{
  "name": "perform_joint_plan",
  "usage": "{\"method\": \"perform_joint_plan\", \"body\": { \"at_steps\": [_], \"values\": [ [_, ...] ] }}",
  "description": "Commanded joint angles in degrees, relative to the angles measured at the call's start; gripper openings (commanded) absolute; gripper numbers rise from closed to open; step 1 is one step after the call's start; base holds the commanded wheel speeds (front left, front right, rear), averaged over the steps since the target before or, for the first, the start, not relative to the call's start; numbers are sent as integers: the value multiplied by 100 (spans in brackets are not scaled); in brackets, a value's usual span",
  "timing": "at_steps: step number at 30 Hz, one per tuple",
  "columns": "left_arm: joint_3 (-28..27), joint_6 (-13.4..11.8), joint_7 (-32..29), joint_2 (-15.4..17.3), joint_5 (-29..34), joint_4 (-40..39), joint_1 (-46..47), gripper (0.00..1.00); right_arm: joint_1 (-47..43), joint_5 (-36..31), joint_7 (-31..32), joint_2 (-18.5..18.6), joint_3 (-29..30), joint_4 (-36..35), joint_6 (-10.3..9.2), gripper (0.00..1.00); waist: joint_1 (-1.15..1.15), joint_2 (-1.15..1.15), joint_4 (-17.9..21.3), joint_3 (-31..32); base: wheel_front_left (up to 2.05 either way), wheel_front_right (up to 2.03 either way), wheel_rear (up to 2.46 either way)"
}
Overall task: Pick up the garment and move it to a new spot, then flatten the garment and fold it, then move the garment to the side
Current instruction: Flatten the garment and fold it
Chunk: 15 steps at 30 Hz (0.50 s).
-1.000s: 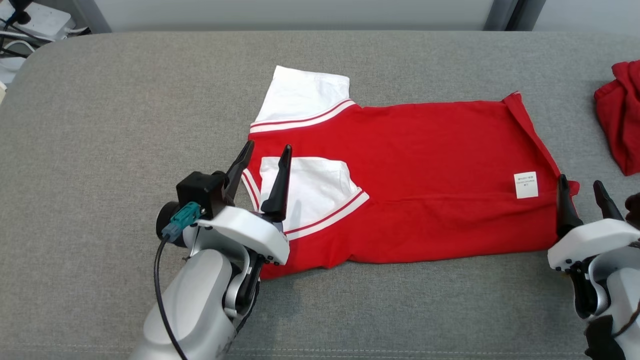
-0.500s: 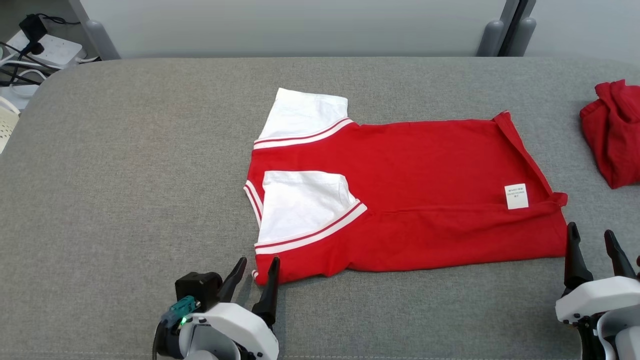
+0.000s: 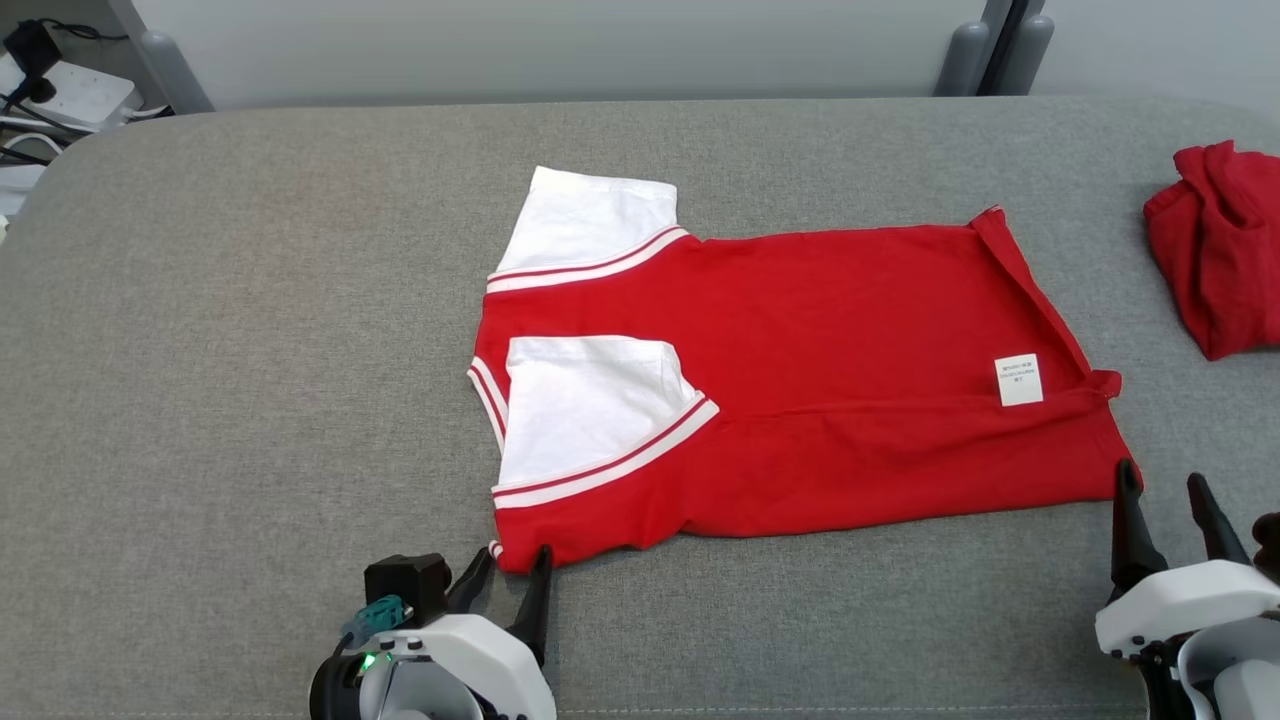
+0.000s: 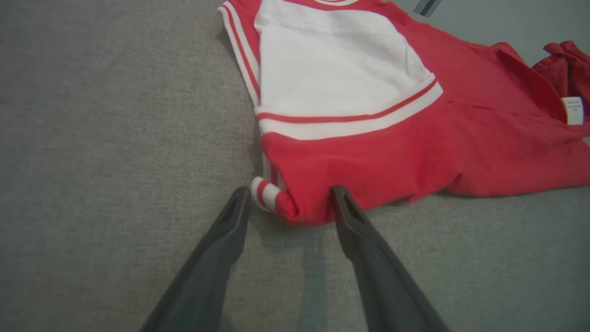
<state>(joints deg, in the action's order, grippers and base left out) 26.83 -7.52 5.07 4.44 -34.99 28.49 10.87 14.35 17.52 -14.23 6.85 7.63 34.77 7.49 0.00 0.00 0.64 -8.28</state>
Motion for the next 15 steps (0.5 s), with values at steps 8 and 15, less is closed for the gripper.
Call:
{"method": "perform_joint_plan", "body": {
  "at_steps": [8, 15],
  "values": [
    [-115, 155, 213, 93, -4, 20, 354, 0, 408, 438, -76, 143, -386, 632, 0, 100, 0, 0, 8, -73, 0, 0, 0],
    [-77, 218, 248, 149, -10, -2, 366, 0, 906, 751, -76, 276, -538, 1466, 0, 100, 0, 0, -83, -76, 0, 0, 0]
  ]
}}
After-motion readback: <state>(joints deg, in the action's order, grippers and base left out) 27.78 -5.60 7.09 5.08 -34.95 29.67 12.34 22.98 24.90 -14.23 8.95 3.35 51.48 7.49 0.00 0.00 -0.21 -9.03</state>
